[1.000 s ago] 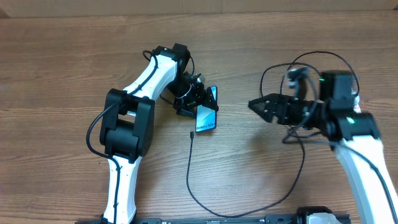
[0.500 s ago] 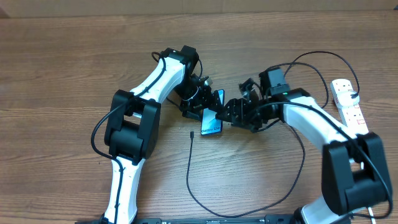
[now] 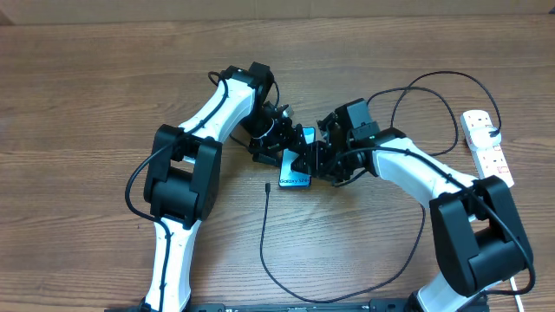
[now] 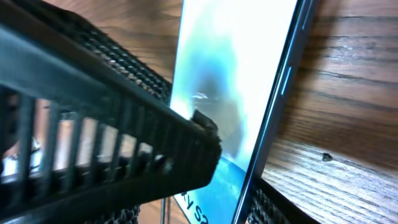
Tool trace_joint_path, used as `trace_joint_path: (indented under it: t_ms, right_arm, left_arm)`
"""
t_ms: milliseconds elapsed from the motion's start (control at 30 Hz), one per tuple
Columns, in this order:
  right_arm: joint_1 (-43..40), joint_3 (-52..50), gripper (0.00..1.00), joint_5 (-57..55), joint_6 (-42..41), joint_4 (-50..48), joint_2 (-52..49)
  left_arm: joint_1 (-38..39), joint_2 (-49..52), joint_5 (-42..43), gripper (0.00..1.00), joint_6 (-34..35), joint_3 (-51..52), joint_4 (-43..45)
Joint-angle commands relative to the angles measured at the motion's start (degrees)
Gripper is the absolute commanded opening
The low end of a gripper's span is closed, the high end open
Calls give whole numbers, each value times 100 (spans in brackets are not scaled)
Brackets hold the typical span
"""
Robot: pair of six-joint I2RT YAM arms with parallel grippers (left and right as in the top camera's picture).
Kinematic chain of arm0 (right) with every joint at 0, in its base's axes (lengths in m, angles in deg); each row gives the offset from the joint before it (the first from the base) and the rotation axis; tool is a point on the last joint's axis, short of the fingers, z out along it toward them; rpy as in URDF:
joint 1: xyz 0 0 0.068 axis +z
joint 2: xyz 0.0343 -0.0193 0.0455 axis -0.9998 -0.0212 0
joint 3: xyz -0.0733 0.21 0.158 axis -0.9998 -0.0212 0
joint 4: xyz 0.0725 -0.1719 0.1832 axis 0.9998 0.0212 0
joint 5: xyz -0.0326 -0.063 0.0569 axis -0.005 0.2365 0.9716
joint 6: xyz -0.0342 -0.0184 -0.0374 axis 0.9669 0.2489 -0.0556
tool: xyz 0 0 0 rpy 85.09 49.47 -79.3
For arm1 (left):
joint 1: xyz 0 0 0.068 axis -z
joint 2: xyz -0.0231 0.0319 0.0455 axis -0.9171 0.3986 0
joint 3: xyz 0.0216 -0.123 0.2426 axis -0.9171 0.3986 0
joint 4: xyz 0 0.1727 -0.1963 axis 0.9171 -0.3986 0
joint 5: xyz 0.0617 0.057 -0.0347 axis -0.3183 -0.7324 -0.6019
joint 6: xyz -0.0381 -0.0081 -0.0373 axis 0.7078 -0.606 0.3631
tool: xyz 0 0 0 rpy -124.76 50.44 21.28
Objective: Plug charger to phone and switch on socket
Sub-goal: 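Lower the right gripper onto the phone's side edge and close it, then release the phone with the left gripper and pull it back left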
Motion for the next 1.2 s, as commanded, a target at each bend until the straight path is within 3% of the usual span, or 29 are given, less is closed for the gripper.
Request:
trace_joint_path:
  t_ms: [0,67,167,400,767,867,1167]
  right_arm:
    - [157,68,54,-605,-348,-101,15]
    - [199,68,52,-682,-345,-155,15]
    - [208,68,39,-678,-348,-291,15]
    - [208,68,37,-433,-345,-474,15]
    - [210,68,19,-28,-348,-695,15]
    - [214,68,4,-28,-348,-693,15]
    - [214,68,4,-28,-348,-684,15]
  left_arm:
    - [74,50,372,79,-153,-92,-22]
    - [74,50,372,79,-153,-92,-9]
    - [74,50,369,79,-173,-92,15]
    - [74,50,308,79,-175,-92,31]
    - [74,50,317,80,-175,-92,92]
    - [74,50,337,82,-173,-92,92]
    - [74,50,332,92,-175,-92,92]
